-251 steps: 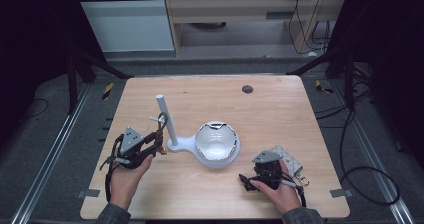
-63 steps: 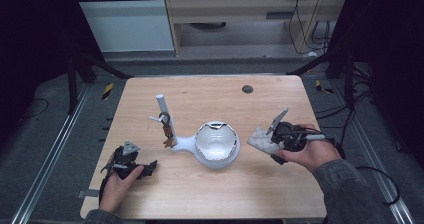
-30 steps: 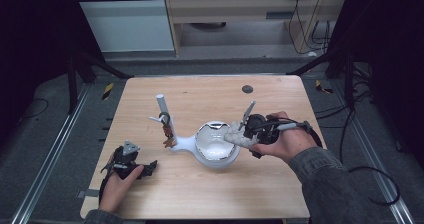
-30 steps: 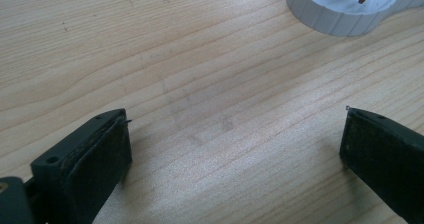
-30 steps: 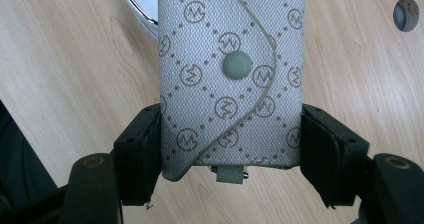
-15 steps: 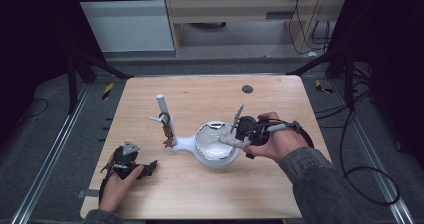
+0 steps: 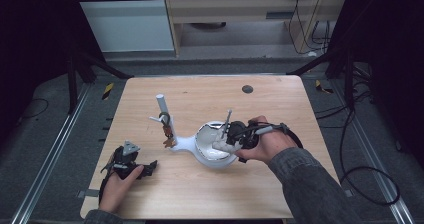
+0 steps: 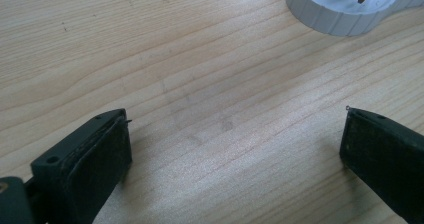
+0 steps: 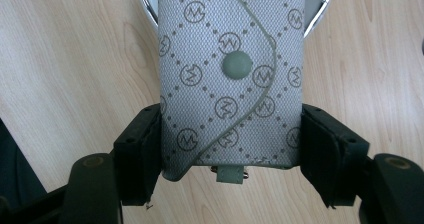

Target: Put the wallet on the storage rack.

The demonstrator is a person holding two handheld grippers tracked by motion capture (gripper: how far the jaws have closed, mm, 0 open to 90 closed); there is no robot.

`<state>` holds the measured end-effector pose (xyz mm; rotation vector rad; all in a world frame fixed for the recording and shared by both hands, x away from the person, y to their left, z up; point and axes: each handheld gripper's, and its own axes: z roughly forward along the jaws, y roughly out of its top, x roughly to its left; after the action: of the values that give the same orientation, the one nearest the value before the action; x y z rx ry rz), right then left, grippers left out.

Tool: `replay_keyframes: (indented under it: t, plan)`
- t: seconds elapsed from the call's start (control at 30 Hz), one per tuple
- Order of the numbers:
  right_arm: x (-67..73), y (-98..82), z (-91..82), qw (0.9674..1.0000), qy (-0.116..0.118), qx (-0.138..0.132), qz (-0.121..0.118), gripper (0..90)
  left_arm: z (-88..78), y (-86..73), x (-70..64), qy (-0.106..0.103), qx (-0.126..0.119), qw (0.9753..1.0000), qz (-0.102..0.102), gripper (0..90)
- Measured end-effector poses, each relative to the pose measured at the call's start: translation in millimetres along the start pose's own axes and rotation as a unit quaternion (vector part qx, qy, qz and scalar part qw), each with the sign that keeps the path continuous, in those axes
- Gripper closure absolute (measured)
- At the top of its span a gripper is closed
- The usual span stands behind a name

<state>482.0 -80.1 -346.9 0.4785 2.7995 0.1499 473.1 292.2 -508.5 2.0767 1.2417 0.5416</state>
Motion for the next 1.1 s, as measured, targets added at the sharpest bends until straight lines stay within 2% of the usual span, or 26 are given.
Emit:
replay_keyframes:
  t: [0.43,1.1]
  plan:
    - [3.6,17.3,13.3,0.9997,0.014,0.015,-0.01,31.8,0.0,-0.1,-0.3,-0.001,0.0,1.0,0.001,0.0]
    - [-1.8,25.2,18.7,0.9995,0.023,0.024,-0.003,31.7,0.0,-0.2,-0.8,-0.002,-0.001,1.0,0.002,0.0]
